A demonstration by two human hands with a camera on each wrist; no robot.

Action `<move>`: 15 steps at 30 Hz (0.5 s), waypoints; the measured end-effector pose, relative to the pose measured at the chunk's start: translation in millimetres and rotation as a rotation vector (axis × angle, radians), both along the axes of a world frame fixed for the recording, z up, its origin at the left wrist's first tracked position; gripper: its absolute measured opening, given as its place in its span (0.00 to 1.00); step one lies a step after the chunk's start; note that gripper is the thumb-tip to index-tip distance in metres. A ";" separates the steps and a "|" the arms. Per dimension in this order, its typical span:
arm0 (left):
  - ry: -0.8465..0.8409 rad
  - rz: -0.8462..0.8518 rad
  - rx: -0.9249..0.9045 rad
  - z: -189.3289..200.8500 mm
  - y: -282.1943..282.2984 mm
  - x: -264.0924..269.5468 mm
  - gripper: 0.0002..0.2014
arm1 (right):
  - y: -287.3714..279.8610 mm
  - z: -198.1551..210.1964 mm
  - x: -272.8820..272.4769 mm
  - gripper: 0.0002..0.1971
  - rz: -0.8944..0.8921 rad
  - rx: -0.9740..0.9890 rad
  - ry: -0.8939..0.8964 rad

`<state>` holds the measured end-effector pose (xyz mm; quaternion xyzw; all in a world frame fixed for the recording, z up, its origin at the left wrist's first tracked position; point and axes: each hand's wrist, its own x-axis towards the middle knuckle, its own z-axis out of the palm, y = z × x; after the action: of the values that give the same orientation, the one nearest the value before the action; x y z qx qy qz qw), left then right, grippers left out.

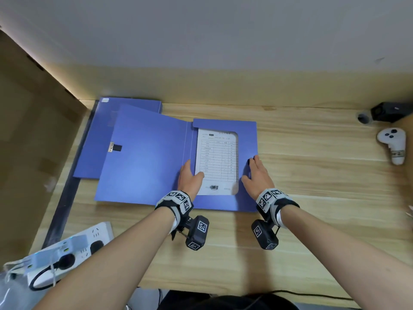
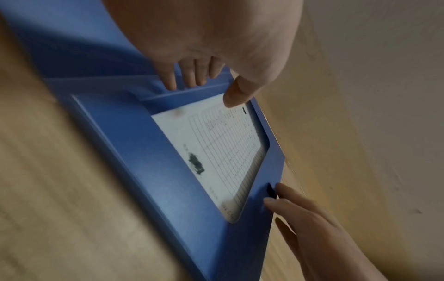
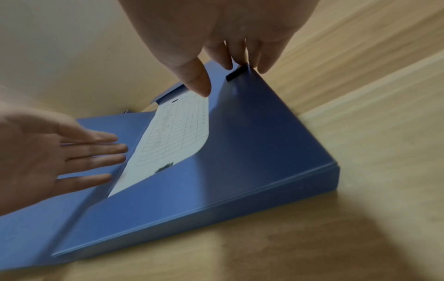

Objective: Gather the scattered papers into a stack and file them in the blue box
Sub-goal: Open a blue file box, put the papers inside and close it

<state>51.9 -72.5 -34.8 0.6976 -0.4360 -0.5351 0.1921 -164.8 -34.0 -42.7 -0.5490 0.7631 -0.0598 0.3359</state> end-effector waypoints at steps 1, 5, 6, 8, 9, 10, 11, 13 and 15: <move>0.009 0.034 -0.015 2.0 3.9 6.7 0.33 | 0.1 2.9 0.7 0.36 0.011 -0.020 0.015; -0.074 0.117 -0.089 12.9 15.2 38.3 0.30 | 7.4 15.4 9.9 0.35 0.058 -0.054 0.025; -0.119 0.113 -0.124 16.2 13.8 49.3 0.30 | 10.0 17.0 12.5 0.34 0.065 -0.054 0.017; -0.256 0.078 -0.212 26.4 5.2 75.1 0.30 | 14.2 20.6 16.8 0.34 0.089 -0.031 0.023; -0.351 0.061 -0.253 32.1 -0.8 89.6 0.30 | 16.0 21.6 18.9 0.34 0.109 -0.002 0.030; -0.461 0.051 -0.270 39.2 -6.9 103.9 0.31 | 17.9 23.5 21.3 0.34 0.127 0.028 0.036; -0.580 0.052 -0.264 46.4 -13.2 116.7 0.34 | 18.7 25.9 23.2 0.34 0.140 0.054 0.040; -0.758 0.069 -0.162 59.5 -21.4 138.2 0.40 | 19.8 29.0 25.7 0.31 0.158 0.089 0.051; -0.762 0.078 0.025 69.1 -25.4 152.6 0.45 | 19.4 27.0 25.6 0.23 0.166 0.095 0.056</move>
<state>204.5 -97.9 34.2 0.8649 -0.4427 -0.2348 0.0279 -139.1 -14.6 -15.7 -0.5951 0.7261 0.0201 0.3438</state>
